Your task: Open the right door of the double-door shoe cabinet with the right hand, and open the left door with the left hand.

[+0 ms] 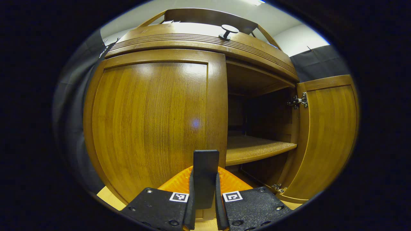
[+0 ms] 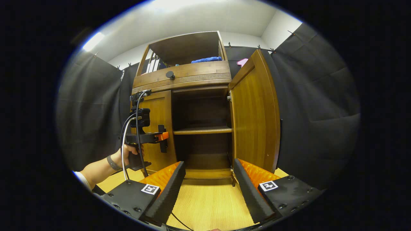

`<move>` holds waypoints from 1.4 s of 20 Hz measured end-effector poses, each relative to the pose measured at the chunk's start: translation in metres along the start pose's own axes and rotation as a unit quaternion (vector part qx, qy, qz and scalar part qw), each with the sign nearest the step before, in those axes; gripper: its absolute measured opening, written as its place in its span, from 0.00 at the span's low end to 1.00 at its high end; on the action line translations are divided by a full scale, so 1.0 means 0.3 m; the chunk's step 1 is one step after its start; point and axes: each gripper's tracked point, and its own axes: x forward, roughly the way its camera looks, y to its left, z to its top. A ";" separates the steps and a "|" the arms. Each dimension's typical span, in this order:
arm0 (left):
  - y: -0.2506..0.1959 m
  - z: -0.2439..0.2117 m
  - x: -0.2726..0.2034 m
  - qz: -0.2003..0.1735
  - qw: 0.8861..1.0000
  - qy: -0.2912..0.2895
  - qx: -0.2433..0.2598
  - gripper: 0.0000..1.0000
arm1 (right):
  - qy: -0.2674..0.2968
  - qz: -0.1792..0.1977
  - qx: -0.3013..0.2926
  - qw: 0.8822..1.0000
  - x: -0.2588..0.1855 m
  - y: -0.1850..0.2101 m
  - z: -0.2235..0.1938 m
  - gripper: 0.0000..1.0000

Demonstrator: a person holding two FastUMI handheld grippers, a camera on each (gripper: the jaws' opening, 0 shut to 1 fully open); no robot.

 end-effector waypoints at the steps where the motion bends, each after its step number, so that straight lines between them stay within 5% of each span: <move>1: -0.006 0.003 -0.015 -0.005 1.000 0.003 0.002 0.26 | 0.000 -0.002 0.000 1.000 -0.001 0.000 -0.001 0.98; 6: 0.001 0.022 -0.220 -0.062 0.998 0.000 -0.018 0.25 | 0.004 -0.004 0.008 1.000 -0.014 0.008 -0.020 0.97; 9: 0.030 0.035 -0.333 -0.063 0.998 0.001 -0.008 0.27 | -0.002 -0.003 0.004 1.000 -0.002 0.012 -0.018 0.98; 10: 0.043 0.036 -0.365 -0.061 0.998 0.001 -0.002 0.26 | -0.006 -0.009 0.003 1.000 0.002 0.001 -0.012 0.89; 11: 0.056 0.038 -0.397 -0.061 0.998 -0.001 0.002 0.27 | -0.008 -0.013 0.003 1.000 0.008 -0.002 -0.009 0.97; 14: 0.111 0.049 -0.491 -0.057 0.998 -0.007 0.001 0.27 | -0.011 -0.011 0.012 1.000 0.009 0.014 -0.007 0.97; 15: 0.135 0.049 -0.523 -0.054 0.999 -0.009 0.002 0.27 | -0.011 -0.011 0.012 1.000 0.009 0.016 -0.010 0.89; 16: 0.154 0.053 -0.551 -0.051 0.999 -0.012 0.003 0.27 | -0.011 -0.011 0.011 1.000 0.011 0.021 -0.011 0.97; 19: 0.222 0.062 -0.628 -0.035 0.999 -0.018 0.010 0.27 | -0.011 -0.009 0.008 1.000 0.018 0.039 -0.013 0.97; 20: 0.249 0.065 -0.651 -0.026 0.999 -0.020 0.014 0.27 | -0.011 -0.007 0.007 1.000 0.019 0.047 -0.015 0.89; 28: 0.481 0.082 -0.797 0.056 0.997 -0.039 0.046 0.25 | -0.012 -0.002 -0.003 1.000 0.029 0.094 -0.008 0.89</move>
